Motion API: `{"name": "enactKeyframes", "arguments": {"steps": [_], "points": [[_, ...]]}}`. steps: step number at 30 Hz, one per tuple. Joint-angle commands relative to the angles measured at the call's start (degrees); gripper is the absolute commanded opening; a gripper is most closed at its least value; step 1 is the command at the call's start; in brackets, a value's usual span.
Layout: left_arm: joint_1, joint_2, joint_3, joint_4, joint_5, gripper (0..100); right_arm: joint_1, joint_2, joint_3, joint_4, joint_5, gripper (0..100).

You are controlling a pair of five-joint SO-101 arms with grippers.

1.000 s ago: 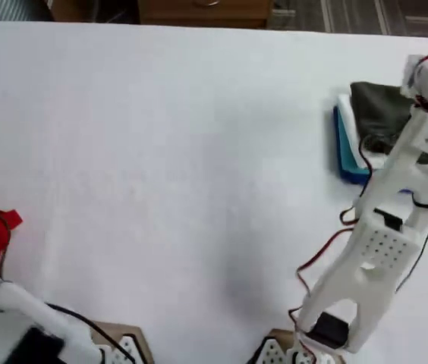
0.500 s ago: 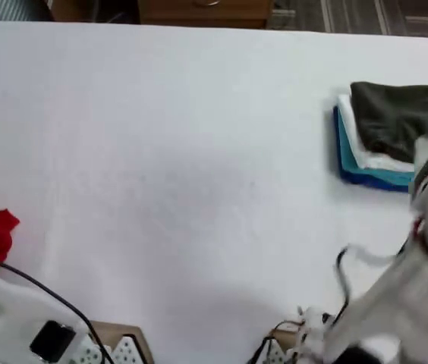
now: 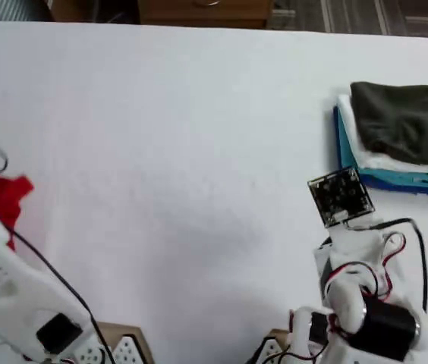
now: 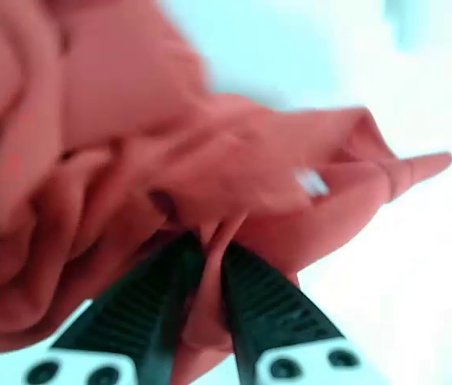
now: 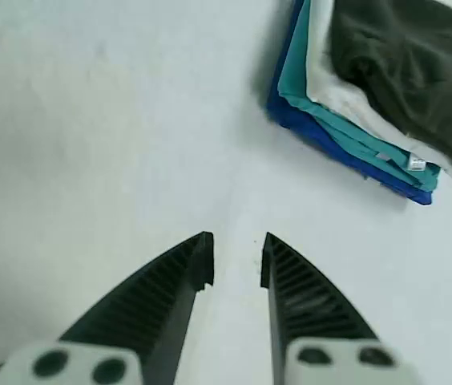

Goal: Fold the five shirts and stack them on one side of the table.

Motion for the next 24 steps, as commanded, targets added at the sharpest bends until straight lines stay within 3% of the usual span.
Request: {"name": "enactKeyframes", "arguments": {"steps": [1,7,12,17,22,24], "points": [[9.8,-5.5,-8.5,2.4,4.0,3,-0.4,-1.1,7.7,-6.5,0.1,10.2],[29.0,-26.5,-6.8,2.3,4.5,3,-0.4,-0.8,13.9,-14.5,0.1,10.4],[43.6,-43.3,-4.0,2.1,4.5,3,-0.3,-0.8,16.3,-15.4,-1.3,10.4],[51.0,-48.8,3.4,1.3,4.1,3,-0.5,-0.8,16.6,-15.7,-5.5,10.5],[52.7,-49.1,12.8,0.1,4.1,20,-0.7,-0.8,16.7,-15.7,-5.5,10.5],[52.4,-49.2,12.7,-0.8,4.0,19,-0.5,-0.8,16.9,-15.7,-5.5,10.5]]}}
